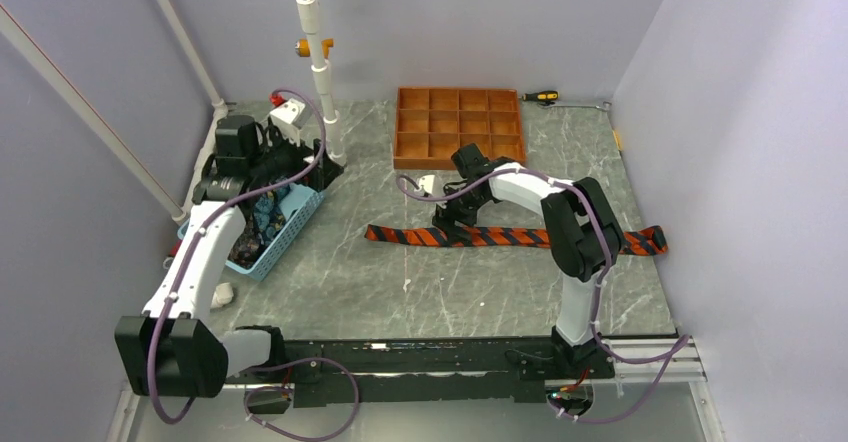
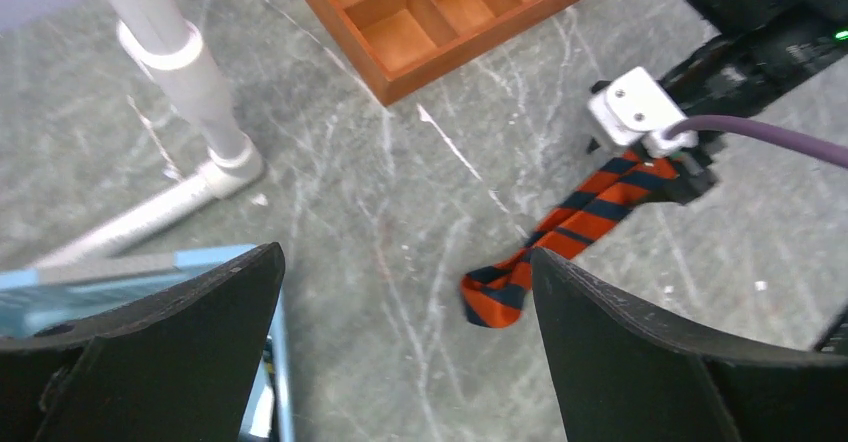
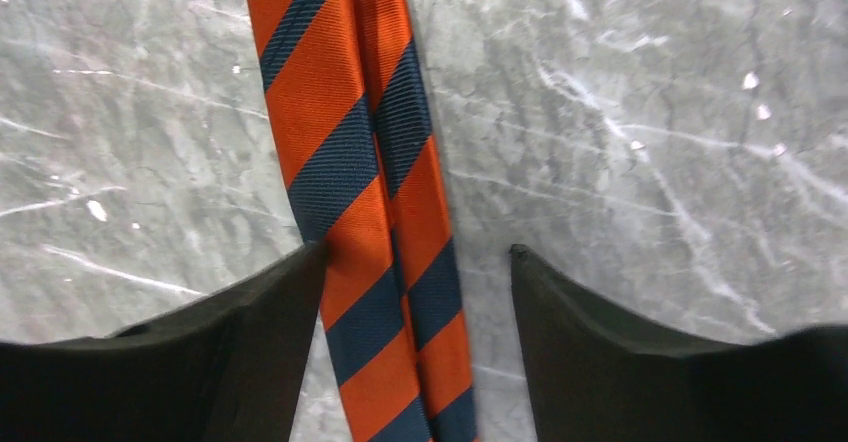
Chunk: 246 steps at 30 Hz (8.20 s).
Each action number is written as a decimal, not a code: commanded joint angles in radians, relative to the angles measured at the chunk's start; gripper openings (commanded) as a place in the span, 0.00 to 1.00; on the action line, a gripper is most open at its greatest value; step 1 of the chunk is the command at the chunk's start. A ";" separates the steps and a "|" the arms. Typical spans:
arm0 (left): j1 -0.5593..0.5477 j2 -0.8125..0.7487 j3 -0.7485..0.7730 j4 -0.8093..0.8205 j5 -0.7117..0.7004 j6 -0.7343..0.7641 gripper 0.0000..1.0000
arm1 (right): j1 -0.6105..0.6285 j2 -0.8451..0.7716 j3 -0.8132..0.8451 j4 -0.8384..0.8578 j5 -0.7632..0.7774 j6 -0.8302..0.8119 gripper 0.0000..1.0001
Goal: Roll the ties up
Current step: Flatten out the tie at the center of the board, then roll the tie at the center of the board.
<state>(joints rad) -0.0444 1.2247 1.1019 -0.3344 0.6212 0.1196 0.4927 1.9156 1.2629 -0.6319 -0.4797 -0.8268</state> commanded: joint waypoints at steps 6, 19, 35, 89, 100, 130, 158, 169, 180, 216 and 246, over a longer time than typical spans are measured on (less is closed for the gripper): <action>0.028 -0.002 -0.085 0.089 0.196 -0.236 0.99 | 0.000 0.061 0.027 -0.012 0.013 -0.040 0.36; -0.050 0.066 -0.320 0.350 0.444 -0.523 0.99 | -0.052 -0.027 0.131 -0.085 -0.082 0.121 0.83; -0.253 0.368 -0.395 0.767 0.509 -0.778 0.99 | -0.213 -0.329 0.209 0.014 -0.002 0.391 1.00; -0.135 0.408 -0.138 0.426 0.310 -0.500 0.99 | -0.265 -0.410 0.078 -0.090 -0.023 0.564 0.90; -0.049 0.247 -0.270 0.166 0.088 -0.441 0.72 | -0.161 -0.252 0.018 0.176 -0.215 0.891 0.32; -0.110 0.428 -0.286 0.315 0.052 -0.466 0.56 | 0.075 0.232 0.164 0.339 -0.175 1.079 0.05; -0.282 0.427 -0.209 0.374 0.175 -0.505 0.03 | -0.029 0.062 0.105 0.200 -0.335 0.997 0.39; -0.369 0.607 -0.125 0.500 0.213 -0.603 0.06 | -0.070 0.025 -0.019 0.282 -0.417 1.073 0.52; -0.357 0.752 -0.087 0.491 0.234 -0.710 0.44 | -0.074 0.075 -0.004 0.294 -0.356 1.100 0.49; -0.344 0.505 -0.150 0.500 0.270 -0.394 0.62 | -0.028 0.159 0.058 0.265 -0.182 1.073 0.00; -0.422 0.508 -0.262 0.517 0.121 0.561 0.99 | -0.029 0.171 0.104 0.224 -0.262 1.030 0.00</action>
<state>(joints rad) -0.4747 1.7142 0.8177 0.1093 0.7322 0.6830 0.4656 2.0850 1.3304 -0.3927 -0.7338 0.2241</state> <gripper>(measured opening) 0.993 0.011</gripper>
